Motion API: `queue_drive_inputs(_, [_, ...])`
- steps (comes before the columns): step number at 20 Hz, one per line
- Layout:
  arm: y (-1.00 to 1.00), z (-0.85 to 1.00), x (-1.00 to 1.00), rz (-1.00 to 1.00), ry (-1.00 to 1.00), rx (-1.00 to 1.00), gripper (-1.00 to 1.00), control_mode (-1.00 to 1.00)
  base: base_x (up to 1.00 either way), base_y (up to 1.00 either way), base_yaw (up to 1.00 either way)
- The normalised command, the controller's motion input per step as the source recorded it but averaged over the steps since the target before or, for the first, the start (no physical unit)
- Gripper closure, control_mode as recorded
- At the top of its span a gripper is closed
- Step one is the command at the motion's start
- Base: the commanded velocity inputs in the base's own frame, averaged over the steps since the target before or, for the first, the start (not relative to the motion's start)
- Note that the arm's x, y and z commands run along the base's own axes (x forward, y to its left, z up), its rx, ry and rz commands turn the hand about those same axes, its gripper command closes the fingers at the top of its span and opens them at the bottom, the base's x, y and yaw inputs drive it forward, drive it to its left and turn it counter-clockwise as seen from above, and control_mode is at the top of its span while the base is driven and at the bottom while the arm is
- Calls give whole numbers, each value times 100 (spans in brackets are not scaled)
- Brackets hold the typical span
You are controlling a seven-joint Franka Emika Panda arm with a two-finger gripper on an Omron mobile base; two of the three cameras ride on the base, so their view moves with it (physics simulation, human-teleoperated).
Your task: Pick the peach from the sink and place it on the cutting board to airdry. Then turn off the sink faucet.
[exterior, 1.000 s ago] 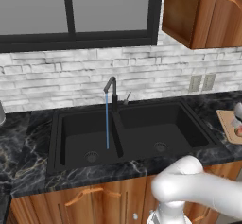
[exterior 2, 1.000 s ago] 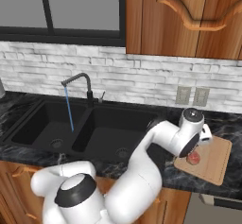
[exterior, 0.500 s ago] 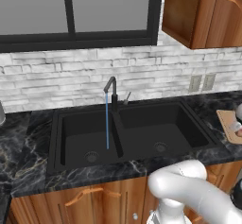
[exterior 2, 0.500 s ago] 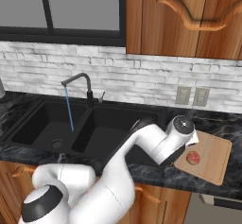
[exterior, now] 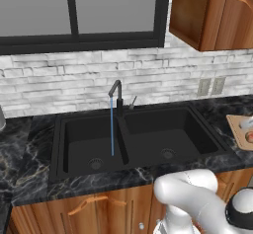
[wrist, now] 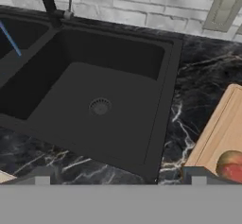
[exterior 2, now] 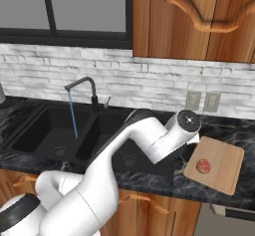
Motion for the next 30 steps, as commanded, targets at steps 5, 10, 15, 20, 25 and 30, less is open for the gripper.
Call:
queue_drive_inputs(5, [48,8,-36,-7,-3,11,-100,-100,0,0,0])
queue_drive_inputs(10, [66,13,-22,-17,-19,-3,-100,-100,0,0,0])
queue_drive_inputs(15, [64,18,-13,-26,-18,-7,-100,-100,0,0,0])
queue_drive_inputs(20, [44,3,-9,-19,-3,-1,-100,-100,0,0,0])
queue_drive_inputs(25, [44,1,0,7,0,0,-100,-100,0,0,0])
queue_drive_inputs(30, [43,7,3,16,0,0,-100,-100,0,0,0])
